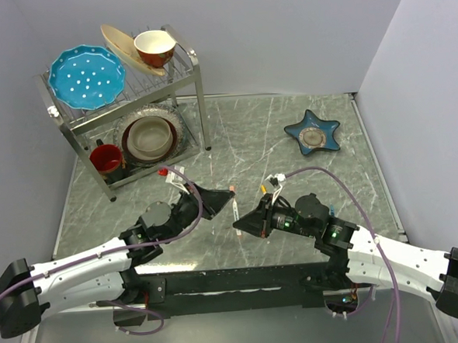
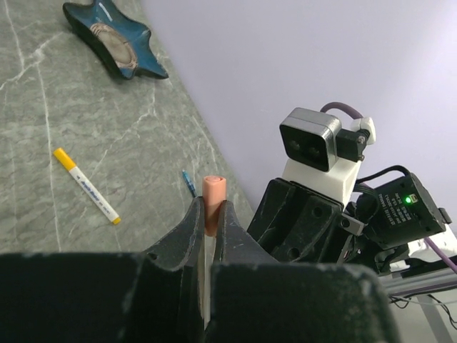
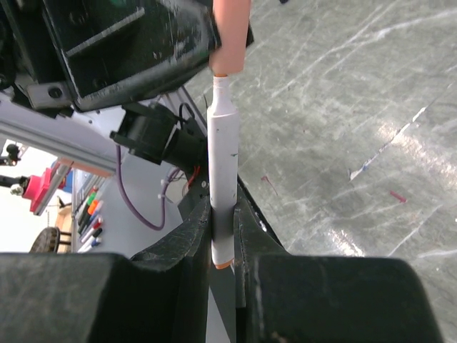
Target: Insert the pens into the pen caps
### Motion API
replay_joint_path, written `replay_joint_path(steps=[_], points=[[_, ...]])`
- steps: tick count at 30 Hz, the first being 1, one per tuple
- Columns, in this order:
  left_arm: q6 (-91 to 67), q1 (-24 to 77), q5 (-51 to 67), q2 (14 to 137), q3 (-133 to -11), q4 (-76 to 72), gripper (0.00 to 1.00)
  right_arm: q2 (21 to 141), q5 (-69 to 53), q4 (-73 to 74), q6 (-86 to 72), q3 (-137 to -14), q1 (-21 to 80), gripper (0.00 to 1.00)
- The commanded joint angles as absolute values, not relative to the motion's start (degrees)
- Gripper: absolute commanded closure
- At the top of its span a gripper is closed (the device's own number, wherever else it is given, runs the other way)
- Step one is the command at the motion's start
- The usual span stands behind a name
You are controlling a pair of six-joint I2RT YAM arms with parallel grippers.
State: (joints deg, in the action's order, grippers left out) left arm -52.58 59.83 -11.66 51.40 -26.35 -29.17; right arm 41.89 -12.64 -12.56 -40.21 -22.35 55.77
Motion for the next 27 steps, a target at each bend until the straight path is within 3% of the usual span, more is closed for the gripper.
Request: replay_joint_path(steps=[1, 16, 18, 19, 21, 22, 25, 27], points=[[-51.59, 60.12, -9.67, 49.4, -24.97, -30.5, 0.99, 42.36, -8.0, -14.68, -39.29, -28.29, 55.9, 1.0], [-50.1, 62.14, -8.97, 48.87, -25.23, -24.43, 0.99, 45.35, -3.69, -9.93, -35.69, -33.83, 55.99, 1.0], [-49.31, 62.05, -7.82, 48.17, -25.49, -23.12, 0.93, 45.09, -4.22, -9.23, -34.72, -34.19, 55.9, 1.0], [-48.96, 62.14, -7.74, 47.73, -25.84, -22.25, 0.8, 44.74, -4.65, -9.23, -33.67, -34.28, 55.9, 1.0], [-48.61, 62.14, -7.91, 45.98, -26.1, -20.83, 0.7, 43.6, -5.62, -8.88, -32.79, -34.19, 55.99, 1.0], [-48.34, 62.14, -7.65, 45.18, -26.19, -20.92, 0.59, 43.07, -5.89, -8.79, -32.09, -33.84, 55.99, 1.0], [-47.47, 62.05, -6.68, 42.63, -27.33, -20.39, 0.43, 41.23, -7.55, -8.35, -30.94, -33.05, 55.9, 1.0], [-46.41, 62.14, -5.46, 41.4, -28.47, -18.82, 0.39, 39.91, -9.56, -7.65, -30.59, -32.87, 55.99, 1.0]])
